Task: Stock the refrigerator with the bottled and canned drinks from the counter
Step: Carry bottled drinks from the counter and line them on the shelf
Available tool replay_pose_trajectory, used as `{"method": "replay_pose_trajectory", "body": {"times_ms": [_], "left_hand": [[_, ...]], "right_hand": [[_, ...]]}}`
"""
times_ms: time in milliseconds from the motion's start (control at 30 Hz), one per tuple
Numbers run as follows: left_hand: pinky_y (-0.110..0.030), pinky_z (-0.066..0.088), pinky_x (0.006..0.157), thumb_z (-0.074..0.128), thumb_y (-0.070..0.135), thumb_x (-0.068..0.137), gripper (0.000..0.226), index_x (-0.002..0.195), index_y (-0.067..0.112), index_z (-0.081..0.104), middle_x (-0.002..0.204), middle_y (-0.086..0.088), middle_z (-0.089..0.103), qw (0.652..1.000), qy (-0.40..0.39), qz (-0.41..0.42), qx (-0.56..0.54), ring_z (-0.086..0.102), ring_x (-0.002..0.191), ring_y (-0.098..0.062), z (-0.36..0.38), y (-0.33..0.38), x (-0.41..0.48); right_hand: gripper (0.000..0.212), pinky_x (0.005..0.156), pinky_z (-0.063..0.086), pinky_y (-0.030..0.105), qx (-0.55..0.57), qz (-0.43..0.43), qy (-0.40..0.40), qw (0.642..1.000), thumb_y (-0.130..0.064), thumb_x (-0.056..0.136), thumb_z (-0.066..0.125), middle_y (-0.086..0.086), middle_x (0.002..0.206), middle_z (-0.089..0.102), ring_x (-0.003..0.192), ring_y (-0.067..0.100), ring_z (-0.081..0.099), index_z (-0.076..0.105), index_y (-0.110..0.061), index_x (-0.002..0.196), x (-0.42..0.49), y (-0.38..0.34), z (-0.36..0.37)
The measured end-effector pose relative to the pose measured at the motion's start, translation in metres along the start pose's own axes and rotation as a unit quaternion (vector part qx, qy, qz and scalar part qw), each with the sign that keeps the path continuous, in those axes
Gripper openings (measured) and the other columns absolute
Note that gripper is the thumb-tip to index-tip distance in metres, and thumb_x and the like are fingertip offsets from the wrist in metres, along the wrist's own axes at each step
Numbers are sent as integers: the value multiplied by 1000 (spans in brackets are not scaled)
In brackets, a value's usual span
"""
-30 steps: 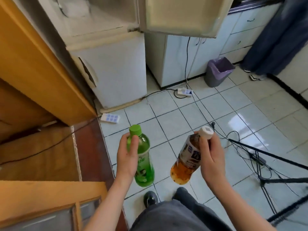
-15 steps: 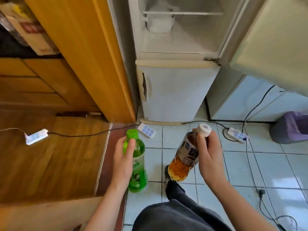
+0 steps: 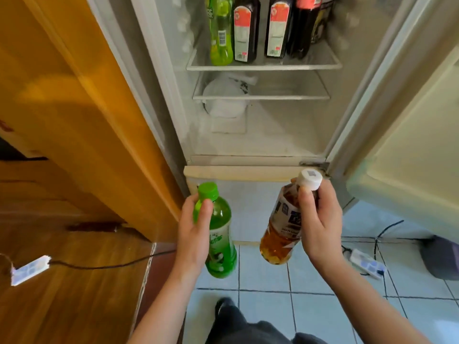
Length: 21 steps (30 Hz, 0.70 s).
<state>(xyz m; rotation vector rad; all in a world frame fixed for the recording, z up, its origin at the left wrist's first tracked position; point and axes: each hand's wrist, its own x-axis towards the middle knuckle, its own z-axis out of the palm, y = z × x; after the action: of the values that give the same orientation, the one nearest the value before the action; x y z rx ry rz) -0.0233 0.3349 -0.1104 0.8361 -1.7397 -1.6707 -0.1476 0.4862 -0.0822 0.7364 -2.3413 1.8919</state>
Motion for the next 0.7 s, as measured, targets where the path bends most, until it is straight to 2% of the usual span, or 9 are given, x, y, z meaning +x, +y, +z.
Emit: {"method": "replay_pose_trajectory", "body": {"times_ms": [167,267,367,500,600,700], "left_hand": [[-15,47,73,50,59,79,33,101,36,59,92,16,64,998,-32,42,-24,60,87,-2,21,27,84],[-11,47,69,53,57,79,31,101,34,58,88,20,66,995,-54,58,-55,61,83,3,33,45,137],[-13,48,66,50,63,72,39,99,37,61,88,15,67,991,-77,81,-73,64,81,-1,45,67,188],[-12,49,65,52,52,79,20,91,45,66,84,15,69,976,-115,142,-121,64,76,2,71,104,247],[-14,50,66,54,52,80,20,92,42,66,88,13,70,967,-137,155,-146,66,80,-1,94,127,280],[-13,49,66,53,51,82,20,92,38,64,86,14,68,962,-125,182,-162,65,79,0,119,148,306]], "right_hand": [[21,60,37,8,-4,-30,29,999,-45,91,40,-18,75,53,68,-1,49,48,-29,81,75,3,26],[17,60,37,8,-10,-54,49,997,-42,91,40,-19,75,52,68,0,49,48,-32,80,118,-2,40],[13,61,37,5,-18,-84,75,993,-39,92,40,-22,75,53,69,-1,51,47,-35,82,162,-10,50],[19,62,37,9,-18,-114,124,986,-38,91,41,-11,76,54,70,2,50,52,-24,85,219,-19,55],[20,65,37,10,-23,-146,158,976,-35,93,41,-15,76,52,72,-2,49,53,-20,87,258,-27,52],[16,68,36,6,-27,-174,192,966,-32,94,42,-18,79,52,75,-7,50,54,-21,94,295,-34,44]]}}
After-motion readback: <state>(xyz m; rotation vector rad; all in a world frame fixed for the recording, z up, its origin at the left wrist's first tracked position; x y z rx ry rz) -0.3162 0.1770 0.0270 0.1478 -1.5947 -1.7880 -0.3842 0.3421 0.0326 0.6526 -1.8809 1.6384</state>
